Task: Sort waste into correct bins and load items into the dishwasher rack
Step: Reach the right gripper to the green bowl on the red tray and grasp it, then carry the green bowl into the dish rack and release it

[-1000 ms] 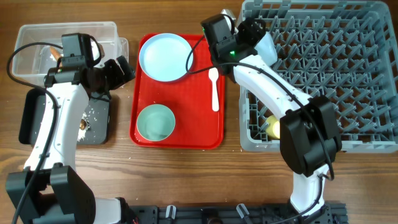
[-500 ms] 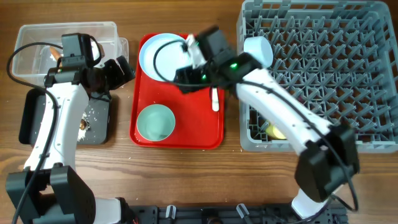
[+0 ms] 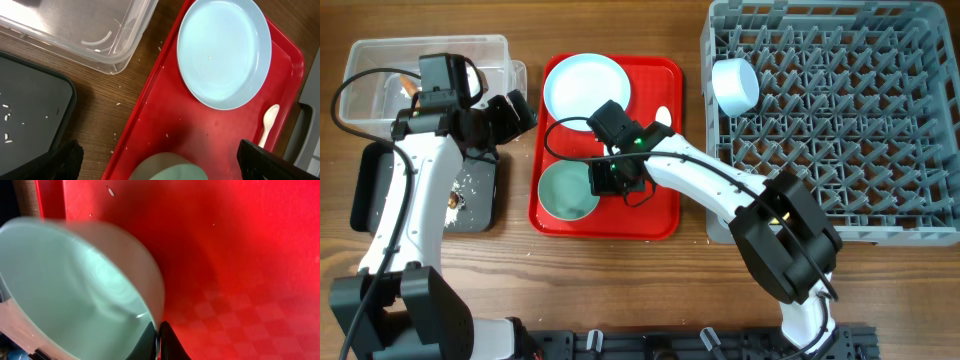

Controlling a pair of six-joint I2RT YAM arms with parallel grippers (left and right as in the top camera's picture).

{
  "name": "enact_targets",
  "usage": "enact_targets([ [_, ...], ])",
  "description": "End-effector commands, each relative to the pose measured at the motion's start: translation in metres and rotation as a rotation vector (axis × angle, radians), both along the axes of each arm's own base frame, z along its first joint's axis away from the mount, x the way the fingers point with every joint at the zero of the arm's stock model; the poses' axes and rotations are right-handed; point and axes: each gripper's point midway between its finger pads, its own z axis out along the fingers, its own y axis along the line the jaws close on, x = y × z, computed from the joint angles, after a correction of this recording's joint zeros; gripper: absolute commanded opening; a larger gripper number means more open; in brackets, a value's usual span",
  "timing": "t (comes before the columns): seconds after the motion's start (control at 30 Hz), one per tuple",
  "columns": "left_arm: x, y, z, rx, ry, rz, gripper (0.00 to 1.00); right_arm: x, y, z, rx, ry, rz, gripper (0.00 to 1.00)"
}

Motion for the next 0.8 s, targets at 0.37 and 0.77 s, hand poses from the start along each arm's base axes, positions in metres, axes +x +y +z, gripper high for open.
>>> enact_targets([
  [0.37,0.003,0.002,0.013,0.002,-0.035,0.012,1.0,0.075,-0.177,0.192,-0.518,-0.742,-0.37,0.04],
  [0.77,0.003,0.002,0.013,0.002,-0.035,0.012,1.0,0.032,-0.338,0.259,-1.453,-0.827,-0.216,0.04],
])
